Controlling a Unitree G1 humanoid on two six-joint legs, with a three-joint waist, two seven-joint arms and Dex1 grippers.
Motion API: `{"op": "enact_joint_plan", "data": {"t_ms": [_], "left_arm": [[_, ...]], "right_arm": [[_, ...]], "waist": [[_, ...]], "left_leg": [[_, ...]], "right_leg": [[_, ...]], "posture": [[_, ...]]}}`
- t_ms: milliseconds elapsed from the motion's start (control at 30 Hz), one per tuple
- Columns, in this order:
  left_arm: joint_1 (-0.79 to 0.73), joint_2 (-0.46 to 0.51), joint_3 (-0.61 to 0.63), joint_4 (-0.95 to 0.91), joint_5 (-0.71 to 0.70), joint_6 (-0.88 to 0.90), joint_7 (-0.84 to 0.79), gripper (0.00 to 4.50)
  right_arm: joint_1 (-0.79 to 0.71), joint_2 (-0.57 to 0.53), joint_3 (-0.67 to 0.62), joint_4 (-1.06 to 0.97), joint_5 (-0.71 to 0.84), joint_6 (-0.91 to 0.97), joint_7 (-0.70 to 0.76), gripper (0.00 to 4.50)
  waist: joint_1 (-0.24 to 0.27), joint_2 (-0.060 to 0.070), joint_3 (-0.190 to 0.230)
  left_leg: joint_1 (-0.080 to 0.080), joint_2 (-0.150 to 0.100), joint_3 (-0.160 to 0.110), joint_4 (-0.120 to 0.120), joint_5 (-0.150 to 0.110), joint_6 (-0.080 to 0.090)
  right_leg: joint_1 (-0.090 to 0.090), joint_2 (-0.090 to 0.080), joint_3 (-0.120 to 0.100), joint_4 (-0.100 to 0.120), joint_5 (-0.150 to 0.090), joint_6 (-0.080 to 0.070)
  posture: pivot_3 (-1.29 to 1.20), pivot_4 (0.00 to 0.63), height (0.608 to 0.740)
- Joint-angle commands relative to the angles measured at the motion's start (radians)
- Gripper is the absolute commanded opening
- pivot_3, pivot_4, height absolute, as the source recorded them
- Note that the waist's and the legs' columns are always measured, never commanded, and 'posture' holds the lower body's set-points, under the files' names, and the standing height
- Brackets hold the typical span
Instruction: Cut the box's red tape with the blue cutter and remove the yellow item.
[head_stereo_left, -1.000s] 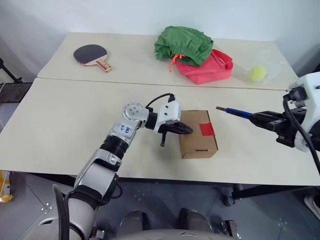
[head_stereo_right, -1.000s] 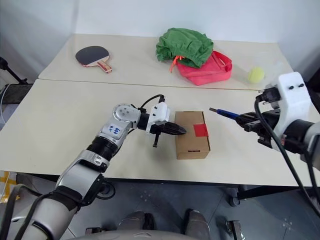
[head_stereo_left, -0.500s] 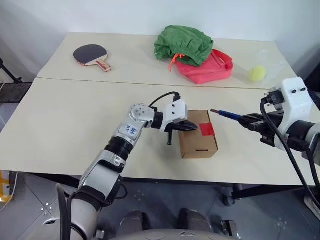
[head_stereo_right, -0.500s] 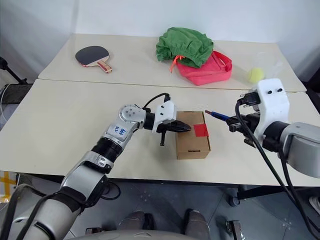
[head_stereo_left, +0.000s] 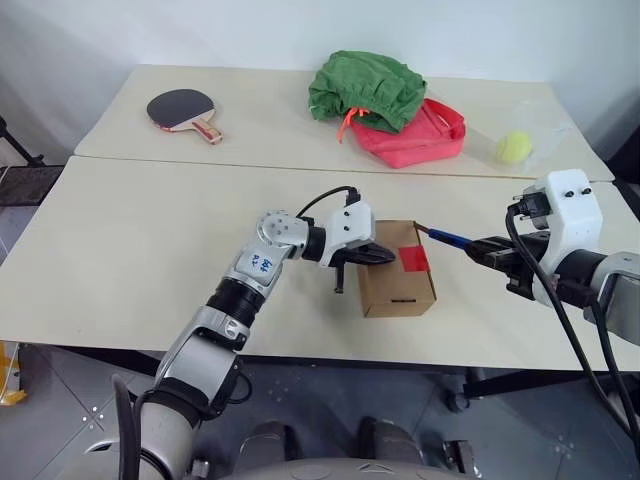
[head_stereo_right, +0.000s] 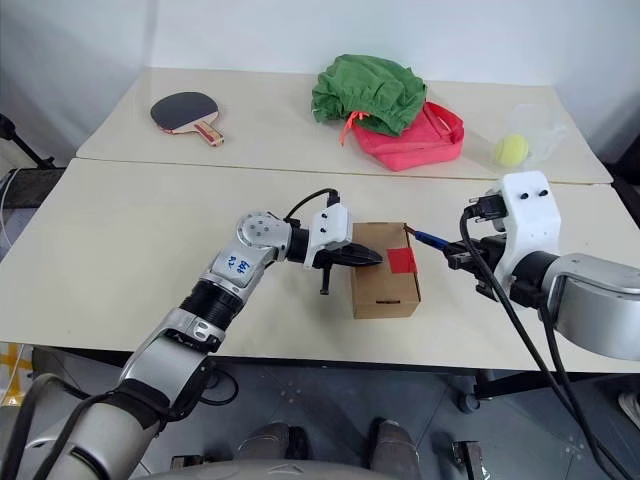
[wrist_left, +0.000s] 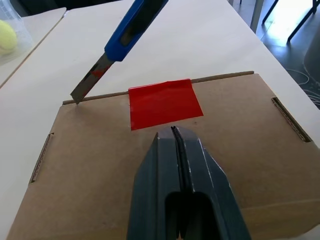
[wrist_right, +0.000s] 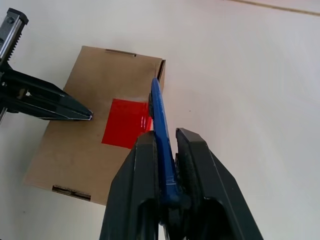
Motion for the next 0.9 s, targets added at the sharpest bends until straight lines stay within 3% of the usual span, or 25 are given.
{"op": "enact_joint_plan", "data": {"t_ms": [33, 900], "left_arm": [[0.021, 0.006, -0.020, -0.028, 0.016, 0.015, -0.005, 0.00], [0.031, 0.014, -0.024, -0.040, 0.017, 0.029, -0.007, 0.00]], "right_arm": [[-0.004, 0.005, -0.027, -0.007, 0.013, 0.005, -0.003, 0.25], [0.148, -0.006, -0.188, -0.035, 0.013, 0.050, 0.069, 0.25]], "waist": [[0.000, 0.000, 0.000], [0.001, 0.000, 0.000]], "left_leg": [[0.000, 0.000, 0.000, 0.000, 0.000, 0.000], [0.000, 0.000, 0.000, 0.000, 0.000, 0.000]], "right_leg": [[0.000, 0.000, 0.000, 0.000, 0.000, 0.000], [0.000, 0.000, 0.000, 0.000, 0.000, 0.000]], "posture": [[0.00, 0.150, 0.740], [0.00, 0.150, 0.740]]}}
